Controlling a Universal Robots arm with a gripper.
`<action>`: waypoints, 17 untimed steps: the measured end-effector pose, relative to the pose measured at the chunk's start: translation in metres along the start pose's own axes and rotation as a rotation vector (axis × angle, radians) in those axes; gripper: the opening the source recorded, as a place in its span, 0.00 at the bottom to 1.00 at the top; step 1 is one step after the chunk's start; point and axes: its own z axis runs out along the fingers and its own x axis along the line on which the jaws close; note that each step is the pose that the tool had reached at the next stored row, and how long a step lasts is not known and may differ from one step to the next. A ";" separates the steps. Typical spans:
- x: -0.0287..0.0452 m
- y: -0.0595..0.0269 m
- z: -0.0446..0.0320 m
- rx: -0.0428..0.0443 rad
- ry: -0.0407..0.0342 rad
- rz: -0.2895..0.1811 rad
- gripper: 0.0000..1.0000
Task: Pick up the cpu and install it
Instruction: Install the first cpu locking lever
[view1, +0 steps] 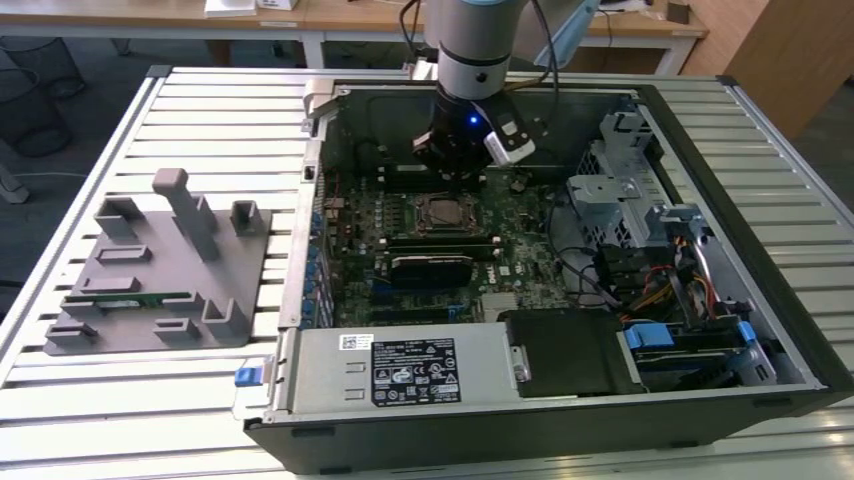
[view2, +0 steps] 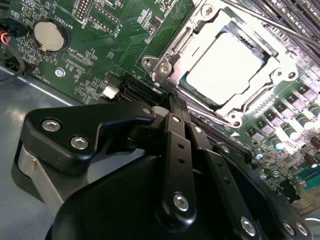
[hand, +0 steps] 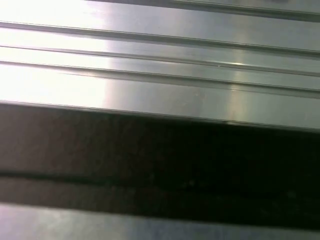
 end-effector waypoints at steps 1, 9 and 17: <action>0.0000 0.0000 -0.0003 0.0000 0.0000 0.000 0.11; -0.0001 -0.0007 -0.0002 0.0008 0.0010 0.000 0.11; -0.0005 -0.0032 0.0036 0.0032 0.0079 0.000 0.11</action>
